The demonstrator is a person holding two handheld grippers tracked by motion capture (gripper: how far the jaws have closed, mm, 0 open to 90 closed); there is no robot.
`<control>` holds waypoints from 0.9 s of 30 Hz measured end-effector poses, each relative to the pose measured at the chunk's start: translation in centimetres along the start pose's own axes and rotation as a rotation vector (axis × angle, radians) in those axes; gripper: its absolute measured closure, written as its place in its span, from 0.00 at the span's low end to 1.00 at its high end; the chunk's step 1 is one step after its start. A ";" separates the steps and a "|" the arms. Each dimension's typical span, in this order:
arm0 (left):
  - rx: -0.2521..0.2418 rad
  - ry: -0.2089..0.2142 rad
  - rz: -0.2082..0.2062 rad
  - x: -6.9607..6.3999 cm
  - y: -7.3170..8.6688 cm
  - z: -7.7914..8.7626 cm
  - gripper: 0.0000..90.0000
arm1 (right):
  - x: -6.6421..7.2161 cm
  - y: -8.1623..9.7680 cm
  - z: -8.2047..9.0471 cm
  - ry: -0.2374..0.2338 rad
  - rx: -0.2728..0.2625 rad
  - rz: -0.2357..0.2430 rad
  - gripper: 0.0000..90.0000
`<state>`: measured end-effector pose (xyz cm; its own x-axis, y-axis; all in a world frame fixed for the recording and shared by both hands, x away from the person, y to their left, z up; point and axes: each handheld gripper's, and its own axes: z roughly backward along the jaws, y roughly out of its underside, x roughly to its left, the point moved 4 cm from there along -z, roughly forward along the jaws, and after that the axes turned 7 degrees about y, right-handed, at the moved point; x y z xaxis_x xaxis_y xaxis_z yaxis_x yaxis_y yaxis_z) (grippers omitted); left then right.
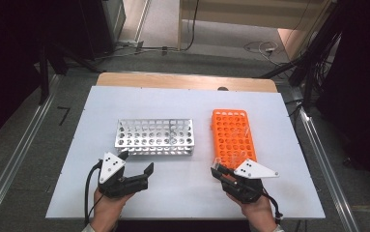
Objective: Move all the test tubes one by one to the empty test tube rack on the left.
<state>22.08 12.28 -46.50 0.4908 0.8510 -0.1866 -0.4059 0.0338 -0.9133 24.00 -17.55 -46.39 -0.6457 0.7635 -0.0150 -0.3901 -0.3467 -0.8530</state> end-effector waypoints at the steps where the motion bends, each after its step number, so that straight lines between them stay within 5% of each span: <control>1: -0.003 0.015 -0.005 -0.3 -0.1 -0.1 0.13 | 0.5 -0.3 -0.5 -0.009 0.000 0.008 0.82; 27: 0.016 0.115 -0.044 -3.2 -1.4 -1.7 0.19 | 4.0 -2.2 -4.9 -0.071 0.023 0.079 0.82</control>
<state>22.38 8.65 -45.28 0.5933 0.7828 -0.1878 -0.3942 0.0791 -0.9156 25.51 -11.07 -47.14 -0.7193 0.6933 -0.0442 -0.3505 -0.4171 -0.8386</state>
